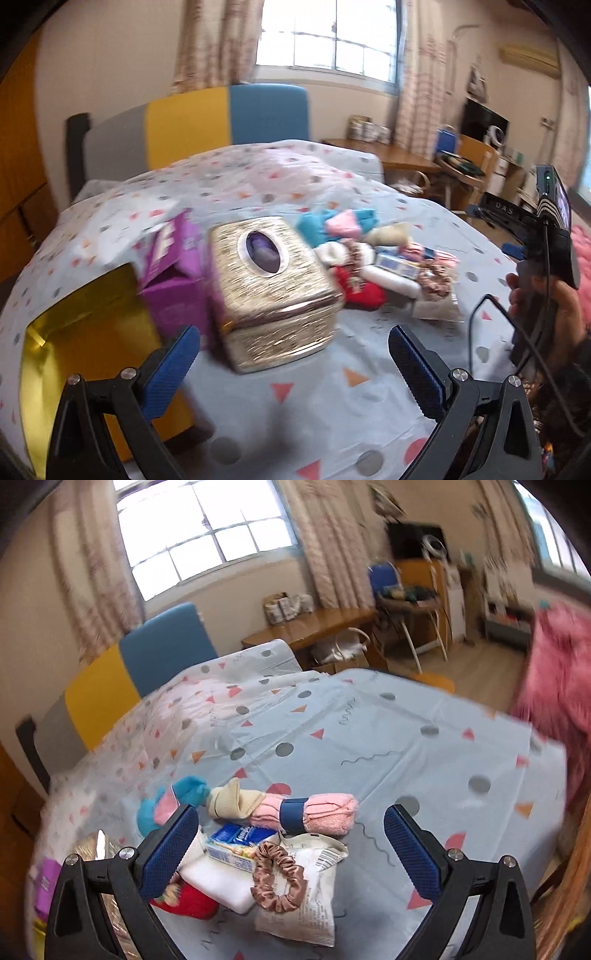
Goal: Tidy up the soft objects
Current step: 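Reach the left tool to the brown satin scrunchie and grasp it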
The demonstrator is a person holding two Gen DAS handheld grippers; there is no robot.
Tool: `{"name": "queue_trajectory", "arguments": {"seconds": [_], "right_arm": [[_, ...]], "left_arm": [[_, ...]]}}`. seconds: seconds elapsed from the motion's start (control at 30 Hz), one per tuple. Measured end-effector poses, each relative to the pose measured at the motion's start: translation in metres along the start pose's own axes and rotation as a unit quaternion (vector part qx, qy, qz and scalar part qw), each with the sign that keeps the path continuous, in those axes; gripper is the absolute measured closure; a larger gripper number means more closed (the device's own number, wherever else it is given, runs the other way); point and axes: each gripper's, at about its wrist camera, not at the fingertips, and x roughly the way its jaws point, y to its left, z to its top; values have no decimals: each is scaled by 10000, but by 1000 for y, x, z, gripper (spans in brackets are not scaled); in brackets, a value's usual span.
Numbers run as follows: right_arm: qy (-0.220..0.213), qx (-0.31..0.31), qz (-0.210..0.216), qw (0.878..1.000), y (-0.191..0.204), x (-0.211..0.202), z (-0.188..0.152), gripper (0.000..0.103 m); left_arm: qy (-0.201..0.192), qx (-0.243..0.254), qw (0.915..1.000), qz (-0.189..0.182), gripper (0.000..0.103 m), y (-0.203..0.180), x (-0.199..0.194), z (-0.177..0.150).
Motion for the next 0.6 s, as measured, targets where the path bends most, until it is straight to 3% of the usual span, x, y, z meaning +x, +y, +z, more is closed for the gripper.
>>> {"name": "queue_trajectory", "arguments": {"seconds": [0.07,0.17,0.4,0.5,0.6], "right_arm": [[-5,250,63,9997,-9,-1,1,0],[77,585,98,9982,-22,0,3,0],[130,1307,49,9913,-51,1,5,0],[121,1526,76,9882,-60,0,6,0],[209,1576,135,9872,-63,4,6,0]], "left_arm": [[-52,197,9996,-208,0,-11,7,11],[350,420,9971,-527,0,-31,32,29],[907,919,9890,-727,1,-86,91,64],[1279,1125,9793,-1093,13,-114,123,70],[1639,1014,9695,-1514,23,-141,154,70]]}}
